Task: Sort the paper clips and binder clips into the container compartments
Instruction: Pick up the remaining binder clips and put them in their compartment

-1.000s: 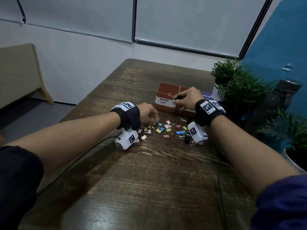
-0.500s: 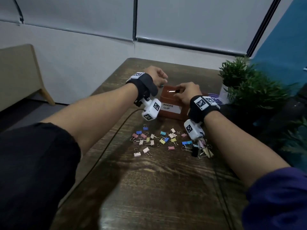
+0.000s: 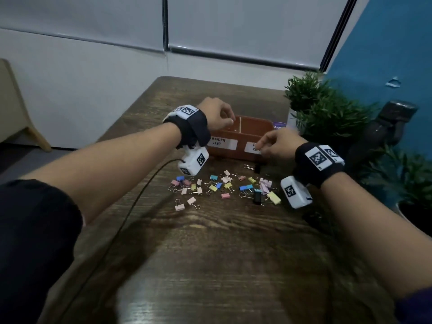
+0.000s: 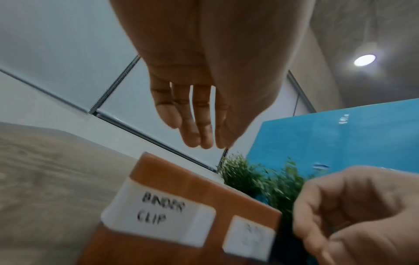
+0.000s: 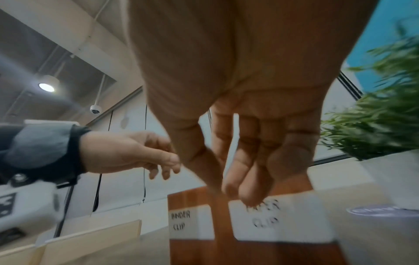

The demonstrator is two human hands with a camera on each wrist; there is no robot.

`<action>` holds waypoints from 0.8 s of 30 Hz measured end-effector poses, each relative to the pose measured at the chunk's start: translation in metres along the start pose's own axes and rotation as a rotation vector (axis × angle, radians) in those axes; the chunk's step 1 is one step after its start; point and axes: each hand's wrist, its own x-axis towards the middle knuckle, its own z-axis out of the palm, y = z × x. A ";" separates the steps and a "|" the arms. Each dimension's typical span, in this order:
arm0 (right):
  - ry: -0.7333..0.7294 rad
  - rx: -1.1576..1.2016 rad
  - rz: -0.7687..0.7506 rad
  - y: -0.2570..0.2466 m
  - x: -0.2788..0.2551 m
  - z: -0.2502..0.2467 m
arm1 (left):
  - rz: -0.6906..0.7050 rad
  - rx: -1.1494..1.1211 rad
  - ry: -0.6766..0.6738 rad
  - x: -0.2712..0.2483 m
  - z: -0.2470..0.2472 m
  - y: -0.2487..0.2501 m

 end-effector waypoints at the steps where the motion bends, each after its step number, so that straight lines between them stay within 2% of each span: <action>1: -0.050 -0.021 0.040 0.005 -0.011 0.001 | 0.030 -0.007 -0.052 -0.014 0.005 0.007; 5: -0.183 -0.155 0.151 0.025 -0.045 0.014 | 0.168 0.041 -0.376 -0.062 0.034 0.035; 7: -0.218 -0.180 0.181 0.032 -0.056 0.018 | 0.243 0.079 -0.461 -0.075 0.049 0.051; 10: -0.246 -0.229 0.224 0.034 -0.067 0.023 | 0.283 0.147 -0.513 -0.083 0.067 0.076; 14: -0.241 -0.257 0.244 0.034 -0.071 0.027 | 0.231 0.274 -0.501 -0.089 0.079 0.091; 17: -0.223 -0.252 0.210 0.033 -0.071 0.029 | 0.206 0.275 -0.464 -0.093 0.080 0.090; 21: -0.219 -0.103 0.202 0.037 -0.067 0.026 | 0.078 0.063 -0.415 -0.097 0.073 0.075; 24: -0.220 -0.007 0.146 0.040 -0.062 0.021 | -0.013 -0.124 -0.276 -0.101 0.059 0.057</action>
